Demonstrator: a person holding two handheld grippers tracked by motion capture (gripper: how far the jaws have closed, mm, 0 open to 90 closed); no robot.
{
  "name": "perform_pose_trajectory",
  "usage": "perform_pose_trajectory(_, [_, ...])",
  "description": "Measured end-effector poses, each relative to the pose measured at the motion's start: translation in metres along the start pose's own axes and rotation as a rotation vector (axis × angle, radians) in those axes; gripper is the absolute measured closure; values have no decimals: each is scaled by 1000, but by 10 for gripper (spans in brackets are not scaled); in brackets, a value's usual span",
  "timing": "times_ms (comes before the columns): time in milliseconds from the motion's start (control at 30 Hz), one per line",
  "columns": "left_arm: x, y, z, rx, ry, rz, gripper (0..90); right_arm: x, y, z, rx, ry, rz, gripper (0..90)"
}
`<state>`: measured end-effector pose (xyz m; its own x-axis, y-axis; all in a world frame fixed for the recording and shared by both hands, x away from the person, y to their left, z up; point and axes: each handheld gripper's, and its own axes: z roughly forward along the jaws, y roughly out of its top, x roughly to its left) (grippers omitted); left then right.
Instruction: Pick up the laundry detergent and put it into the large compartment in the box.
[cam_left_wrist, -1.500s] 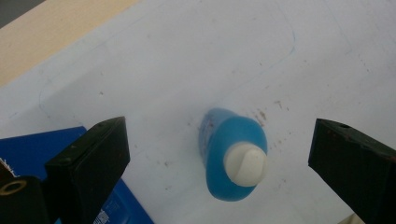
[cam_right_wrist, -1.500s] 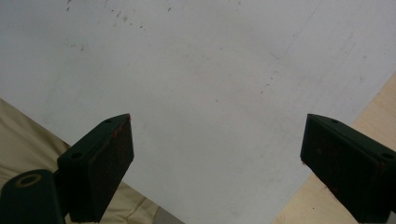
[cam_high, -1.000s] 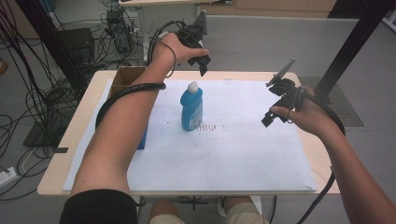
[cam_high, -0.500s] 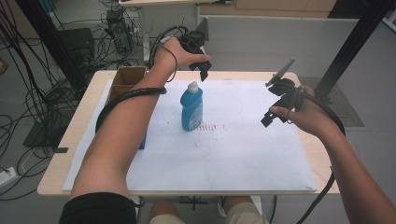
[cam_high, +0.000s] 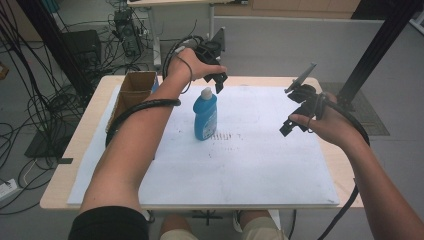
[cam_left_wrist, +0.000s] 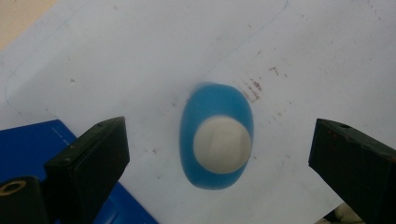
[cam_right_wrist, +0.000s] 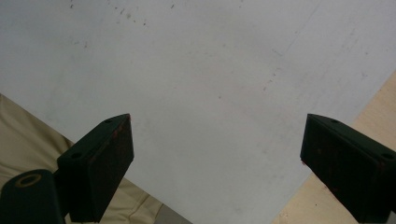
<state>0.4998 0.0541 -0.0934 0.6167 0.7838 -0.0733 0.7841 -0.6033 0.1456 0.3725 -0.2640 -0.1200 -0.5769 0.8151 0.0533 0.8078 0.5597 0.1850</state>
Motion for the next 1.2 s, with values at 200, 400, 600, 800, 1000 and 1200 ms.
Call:
perform_pose_trajectory(200, [1, 0, 9, 12, 1, -5, 55, 1, 0, 1, 1, 3, 2, 96])
perform_pose_trajectory(400, [1, -1, 17, 12, 0, -6, 55, 0, 0, 2, -1, 6, 4, 96])
perform_pose_trajectory(600, [-1, 1, 27, 28, 6, 3, 55, -1, -1, 5, 0, 10, 6, 96])
perform_pose_trajectory(800, [-3, 2, 37, 40, 2, 7, 55, -1, 0, 8, 7, 14, 6, 96])
perform_pose_trajectory(1000, [-3, 2, 44, 43, -2, 5, 55, -3, -1, 9, 10, 18, 7, 97])
perform_pose_trajectory(1200, [-3, 2, 49, 49, -2, 7, 55, -4, -1, 9, 7, 19, 10, 96])
